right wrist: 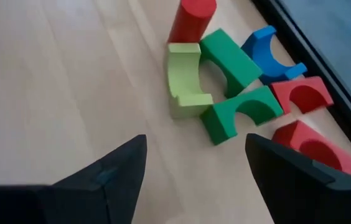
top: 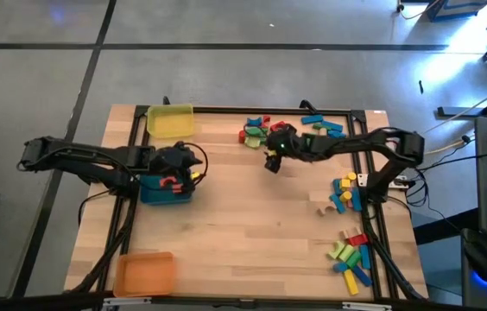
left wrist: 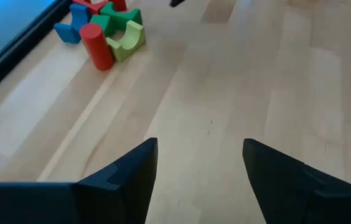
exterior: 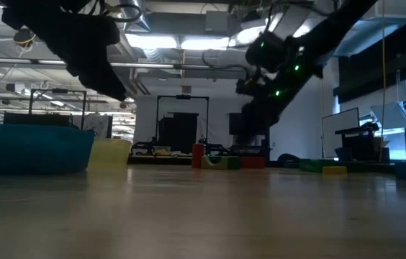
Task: Sort blocks by size
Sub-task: Put the green arch block into the blue bin
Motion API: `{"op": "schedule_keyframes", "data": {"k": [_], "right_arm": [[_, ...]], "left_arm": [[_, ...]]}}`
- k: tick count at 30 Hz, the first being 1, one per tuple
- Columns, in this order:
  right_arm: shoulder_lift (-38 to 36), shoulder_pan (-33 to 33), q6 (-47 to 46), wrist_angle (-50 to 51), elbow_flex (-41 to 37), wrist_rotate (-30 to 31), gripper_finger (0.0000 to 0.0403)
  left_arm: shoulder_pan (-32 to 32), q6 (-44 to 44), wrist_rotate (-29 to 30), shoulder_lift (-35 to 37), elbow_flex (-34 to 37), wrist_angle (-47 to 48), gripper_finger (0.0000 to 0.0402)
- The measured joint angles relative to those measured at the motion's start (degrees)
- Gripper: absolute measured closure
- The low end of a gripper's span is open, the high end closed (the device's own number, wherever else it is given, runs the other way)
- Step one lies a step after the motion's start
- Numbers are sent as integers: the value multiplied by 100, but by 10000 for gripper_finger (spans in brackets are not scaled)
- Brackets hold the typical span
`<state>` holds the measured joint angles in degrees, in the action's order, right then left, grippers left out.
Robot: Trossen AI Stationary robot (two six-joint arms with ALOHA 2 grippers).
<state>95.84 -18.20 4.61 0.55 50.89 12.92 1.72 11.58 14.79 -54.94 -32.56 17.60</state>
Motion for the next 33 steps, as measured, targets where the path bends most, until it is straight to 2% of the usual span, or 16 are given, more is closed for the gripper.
{"op": "schedule_keyframes", "data": {"k": [6,10,14,24,33], "right_arm": [[468,-610,752,-517,0,-501,128],[765,-905,765,-840,0,-912,133],[1060,-1050,786,-1069,0,-1155,156],[1253,-1041,960,-1561,9,-1386,234],[1253,-1071,1087,-1485,9,-1345,364]], "left_arm": [[-62,37,0,4,12,-34,180],[-62,154,2,4,10,-64,180],[-62,169,0,4,11,-76,180],[-55,152,0,4,10,-78,180],[-55,94,2,4,10,-76,180]]}}
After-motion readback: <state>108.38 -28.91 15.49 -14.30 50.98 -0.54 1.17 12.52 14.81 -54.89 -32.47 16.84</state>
